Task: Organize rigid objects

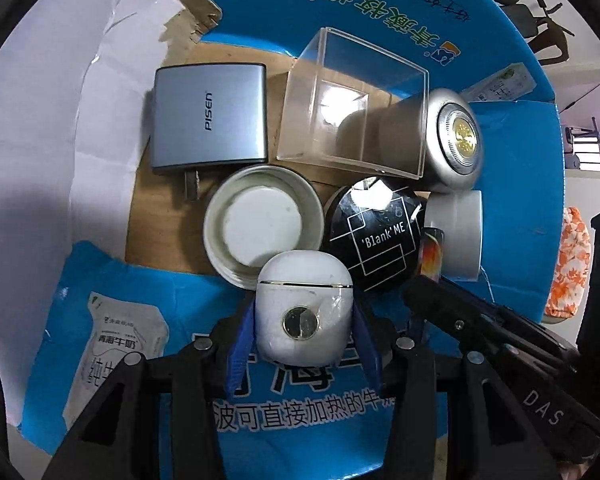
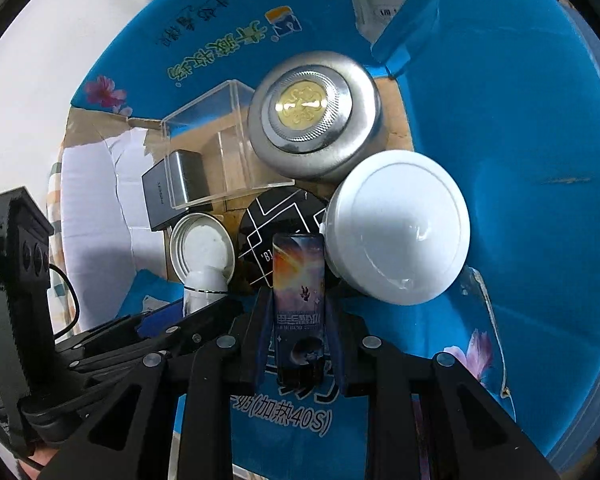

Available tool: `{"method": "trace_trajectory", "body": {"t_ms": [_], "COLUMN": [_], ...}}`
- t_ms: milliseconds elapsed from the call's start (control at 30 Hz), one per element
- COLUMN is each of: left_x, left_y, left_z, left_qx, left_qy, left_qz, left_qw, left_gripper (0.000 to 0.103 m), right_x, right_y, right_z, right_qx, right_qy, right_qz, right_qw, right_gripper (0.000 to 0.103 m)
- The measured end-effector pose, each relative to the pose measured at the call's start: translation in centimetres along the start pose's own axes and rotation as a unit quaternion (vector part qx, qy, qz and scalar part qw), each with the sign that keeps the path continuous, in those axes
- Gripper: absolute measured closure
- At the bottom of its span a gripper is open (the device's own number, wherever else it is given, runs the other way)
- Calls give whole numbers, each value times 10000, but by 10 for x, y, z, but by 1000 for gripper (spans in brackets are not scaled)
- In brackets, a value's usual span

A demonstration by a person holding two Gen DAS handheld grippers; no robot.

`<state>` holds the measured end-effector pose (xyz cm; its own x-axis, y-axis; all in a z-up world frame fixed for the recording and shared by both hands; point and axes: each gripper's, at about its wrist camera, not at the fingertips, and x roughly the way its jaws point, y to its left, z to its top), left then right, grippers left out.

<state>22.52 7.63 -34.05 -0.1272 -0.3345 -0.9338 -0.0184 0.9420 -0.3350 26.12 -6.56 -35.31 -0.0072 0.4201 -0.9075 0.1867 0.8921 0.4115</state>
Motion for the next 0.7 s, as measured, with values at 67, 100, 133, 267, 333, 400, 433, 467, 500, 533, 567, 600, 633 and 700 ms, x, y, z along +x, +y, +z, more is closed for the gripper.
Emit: {"method": "trace_trajectory", "body": {"t_ms": [67, 100, 133, 267, 333, 400, 433, 467, 500, 533, 567, 600, 633, 700], "left_x": [-1, -1, -2, -4, -9, -15, -18, -22, -26, -30, -34, -37, -41, -52], "left_y": [3, 4, 3, 6, 6, -2, -4, -4, -4, -4, -4, -3, -1, 1], "left_z": [0, 1, 2, 1, 3, 5, 4, 3, 2, 2, 1, 2, 1, 1], "left_qx": [-12, -29, -47, -111, -72, 25, 53, 94, 126, 157, 166, 173, 182, 209], "left_qy": [0, 10, 18, 70, 73, 61, 34, -23, -68, -121, -157, -190, -219, -372], "left_qz": [47, 41, 45, 185, 293, 493, 536, 614, 695, 769, 804, 831, 853, 964], "left_qw": [10000, 10000, 10000, 9997, 9995, 9988, 9985, 9981, 9975, 9968, 9965, 9962, 9959, 9944], "left_gripper": [59, 59, 59, 59, 59, 55, 53, 50, 46, 46, 45, 45, 44, 23], "right_x": [3, 2, 5, 8, 6, 4, 2, 0, -2, -5, -9, -13, -15, -21], "right_y": [-3, -5, -4, -3, -1, 3, 4, 6, 7, 9, 9, 11, 12, 16], "right_z": [2, 1, 1, -2, -4, -6, -6, -7, -8, -9, -10, -11, -11, -12], "right_qx": [66, 62, 56, 13, -66, -157, -195, -229, -251, -296, -333, -390, -414, -437], "right_qy": [75, 93, 134, 269, 247, 191, 158, 130, 114, 64, 25, -22, -56, -170], "right_qz": [-17, -41, -73, -214, -301, -467, -499, -554, -597, -666, -717, -819, -887, -1025], "right_qw": [9999, 9999, 9999, 9994, 9992, 9986, 9984, 9981, 9978, 9973, 9969, 9959, 9952, 9936], "right_gripper": [73, 72, 71, 69, 66, 62, 58, 53, 50, 46, 45, 44, 39, 30]}}
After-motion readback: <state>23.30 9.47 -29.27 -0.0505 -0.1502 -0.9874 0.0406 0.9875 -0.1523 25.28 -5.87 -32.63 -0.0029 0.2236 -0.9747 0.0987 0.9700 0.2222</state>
